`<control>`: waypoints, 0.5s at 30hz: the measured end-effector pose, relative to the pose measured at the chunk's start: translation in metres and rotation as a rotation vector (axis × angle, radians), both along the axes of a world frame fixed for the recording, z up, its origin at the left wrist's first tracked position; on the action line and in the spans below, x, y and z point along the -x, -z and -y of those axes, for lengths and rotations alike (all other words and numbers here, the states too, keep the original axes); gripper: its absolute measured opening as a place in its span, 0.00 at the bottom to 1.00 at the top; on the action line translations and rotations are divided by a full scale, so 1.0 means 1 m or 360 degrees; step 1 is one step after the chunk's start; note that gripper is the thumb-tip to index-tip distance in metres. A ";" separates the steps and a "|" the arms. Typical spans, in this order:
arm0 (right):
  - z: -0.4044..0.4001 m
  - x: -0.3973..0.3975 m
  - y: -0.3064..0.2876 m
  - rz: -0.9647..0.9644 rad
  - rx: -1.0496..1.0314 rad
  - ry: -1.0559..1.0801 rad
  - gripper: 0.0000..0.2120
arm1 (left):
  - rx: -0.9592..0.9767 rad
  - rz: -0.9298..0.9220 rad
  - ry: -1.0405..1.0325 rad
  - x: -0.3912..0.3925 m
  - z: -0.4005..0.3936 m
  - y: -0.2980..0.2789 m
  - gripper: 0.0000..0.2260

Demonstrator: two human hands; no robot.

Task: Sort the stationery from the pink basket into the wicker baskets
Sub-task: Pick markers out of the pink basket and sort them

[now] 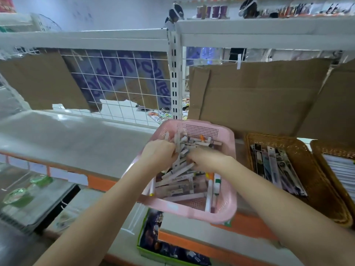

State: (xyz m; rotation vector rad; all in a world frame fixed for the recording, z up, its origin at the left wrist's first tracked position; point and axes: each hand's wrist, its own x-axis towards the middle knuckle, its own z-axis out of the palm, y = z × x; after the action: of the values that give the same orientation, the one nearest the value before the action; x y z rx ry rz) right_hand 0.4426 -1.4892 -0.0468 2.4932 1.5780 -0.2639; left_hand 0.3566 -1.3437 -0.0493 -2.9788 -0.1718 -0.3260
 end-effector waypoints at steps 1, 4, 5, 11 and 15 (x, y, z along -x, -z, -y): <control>-0.004 0.001 0.003 0.0020 0.0060 -0.0018 0.13 | 0.0010 -0.0004 0.0005 -0.001 -0.002 0.000 0.11; -0.012 -0.001 0.008 0.0050 0.0170 0.0010 0.13 | 0.0048 -0.0011 0.0037 -0.002 -0.007 0.002 0.11; -0.012 -0.003 0.007 0.0024 0.0149 0.0043 0.12 | 0.0059 -0.0011 0.0055 -0.003 -0.009 0.003 0.12; 0.008 -0.003 -0.012 -0.0342 -0.0309 0.0251 0.12 | 0.0158 0.0017 0.0227 0.004 -0.017 0.005 0.13; 0.022 0.007 -0.028 -0.0619 -0.0737 0.0475 0.09 | 0.0313 0.0024 0.0355 0.010 -0.021 0.005 0.13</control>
State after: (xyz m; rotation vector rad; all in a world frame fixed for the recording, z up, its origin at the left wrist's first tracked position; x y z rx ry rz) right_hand 0.4358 -1.5109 -0.0187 3.2056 1.5265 -0.5012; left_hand 0.3465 -1.3227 -0.0541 -3.1970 0.1365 -0.3768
